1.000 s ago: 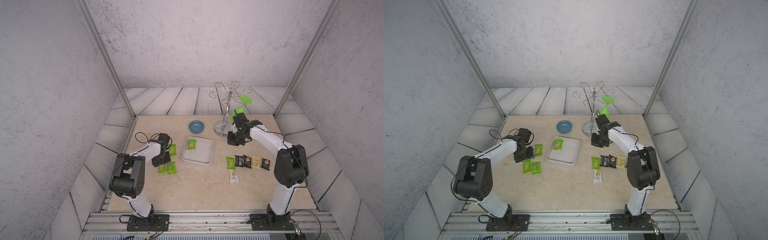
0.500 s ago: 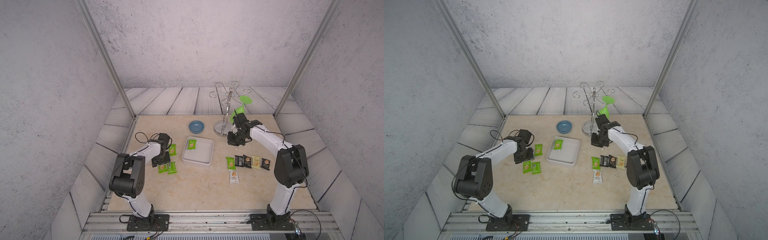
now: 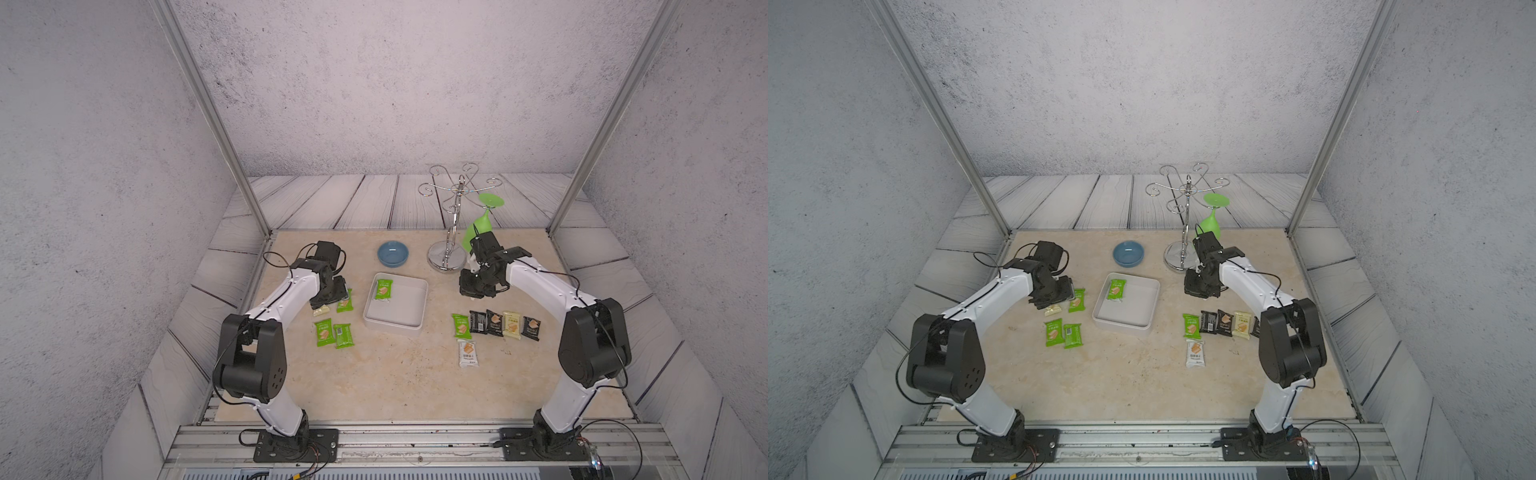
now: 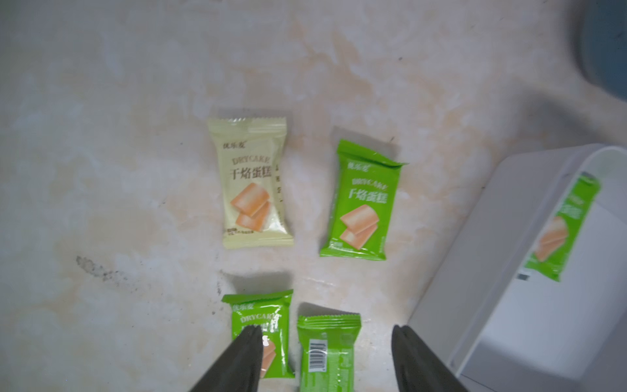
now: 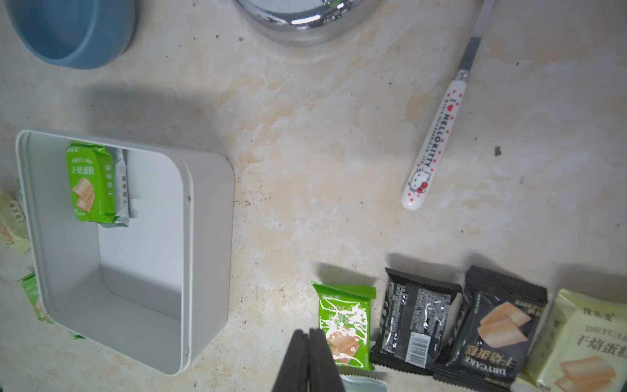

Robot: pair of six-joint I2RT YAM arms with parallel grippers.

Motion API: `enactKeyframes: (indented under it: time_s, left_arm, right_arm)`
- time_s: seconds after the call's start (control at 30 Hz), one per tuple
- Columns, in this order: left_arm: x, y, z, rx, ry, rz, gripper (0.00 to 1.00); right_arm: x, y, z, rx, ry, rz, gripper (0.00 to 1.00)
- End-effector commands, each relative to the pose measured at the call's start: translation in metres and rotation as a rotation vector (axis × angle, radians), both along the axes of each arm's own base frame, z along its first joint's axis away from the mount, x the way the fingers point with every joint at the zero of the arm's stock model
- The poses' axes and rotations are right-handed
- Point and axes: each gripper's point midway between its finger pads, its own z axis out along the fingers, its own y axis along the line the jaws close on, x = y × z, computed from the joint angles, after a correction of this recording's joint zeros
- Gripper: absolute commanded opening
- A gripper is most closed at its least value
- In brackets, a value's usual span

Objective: Take the cookies out of the storage box
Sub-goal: Pick up the cookie from the storage box.

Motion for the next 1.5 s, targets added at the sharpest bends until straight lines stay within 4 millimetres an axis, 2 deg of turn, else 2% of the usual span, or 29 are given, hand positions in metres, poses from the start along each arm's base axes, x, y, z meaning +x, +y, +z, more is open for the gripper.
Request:
enactKeyframes:
  time_s: [0.0,0.27,0.47,0.6,0.7,1.07,1.47]
  left_arm:
    - [0.003,-0.025,0.016,-0.038,-0.008,-0.053,0.66]
    - [0.016,-0.084,0.028,-0.085,-0.042,-0.178,0.67]
    - [0.025,-0.124,0.022,-0.099,-0.036,-0.272,0.66]
    - [0.034,-0.142,0.013,-0.087,-0.027,-0.310,0.67]
    - [0.040,-0.149,0.004,-0.070,-0.012,-0.311,0.66]
    - [0.057,-0.153,-0.039,0.005,0.064,-0.270,0.67]
    - [0.069,-0.149,-0.057,0.089,0.083,-0.264,0.67]
  right_arm:
    - [-0.006,-0.009,0.006,-0.024,-0.025,-0.010,0.09]
    - [-0.018,-0.023,0.003,-0.036,-0.029,-0.044,0.09]
    - [-0.023,-0.029,-0.001,-0.039,-0.024,-0.052,0.09]
    - [-0.025,-0.036,0.000,-0.046,-0.029,-0.061,0.09]
    - [-0.025,-0.042,0.000,-0.048,-0.029,-0.071,0.09]
    - [-0.020,-0.059,-0.006,-0.034,-0.014,-0.102,0.09]
    - [-0.013,-0.073,-0.018,-0.036,0.022,-0.122,0.09]
